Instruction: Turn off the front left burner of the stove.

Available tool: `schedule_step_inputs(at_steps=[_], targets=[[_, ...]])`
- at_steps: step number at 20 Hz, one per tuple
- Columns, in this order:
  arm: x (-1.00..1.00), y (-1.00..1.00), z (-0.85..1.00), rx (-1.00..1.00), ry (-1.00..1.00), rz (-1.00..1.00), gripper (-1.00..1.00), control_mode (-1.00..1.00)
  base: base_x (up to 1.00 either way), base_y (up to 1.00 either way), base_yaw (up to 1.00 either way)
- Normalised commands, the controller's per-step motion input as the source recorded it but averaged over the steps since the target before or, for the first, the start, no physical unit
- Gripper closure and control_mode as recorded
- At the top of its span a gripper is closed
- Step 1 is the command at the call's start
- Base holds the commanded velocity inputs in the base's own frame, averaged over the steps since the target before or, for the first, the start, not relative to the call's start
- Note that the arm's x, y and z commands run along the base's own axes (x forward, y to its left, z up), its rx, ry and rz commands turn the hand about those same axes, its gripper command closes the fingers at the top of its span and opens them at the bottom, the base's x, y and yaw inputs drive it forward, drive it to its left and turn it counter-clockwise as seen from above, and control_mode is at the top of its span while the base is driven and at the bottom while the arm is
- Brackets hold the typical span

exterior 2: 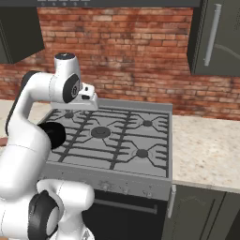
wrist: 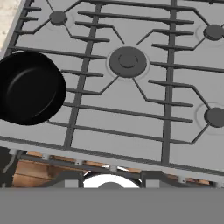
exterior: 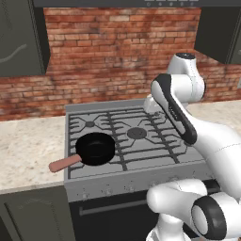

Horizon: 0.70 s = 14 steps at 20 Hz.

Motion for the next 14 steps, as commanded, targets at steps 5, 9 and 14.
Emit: schedule_step_inputs(at_steps=[5,9,14], targets=[[-0.26,0.0,-0.19,-0.1,0.0,0.01,-1.0,-1.0,0.0,0.0,0.0],[-0.55,0.16,-0.52,-0.18,0.0,0.09,-1.0,-1.0,0.0,0.0,0.0],[-0.48,0.38,-0.34,-0.34,0.09,0.3,-1.0,-1.0,0.0,0.0,0.0]])
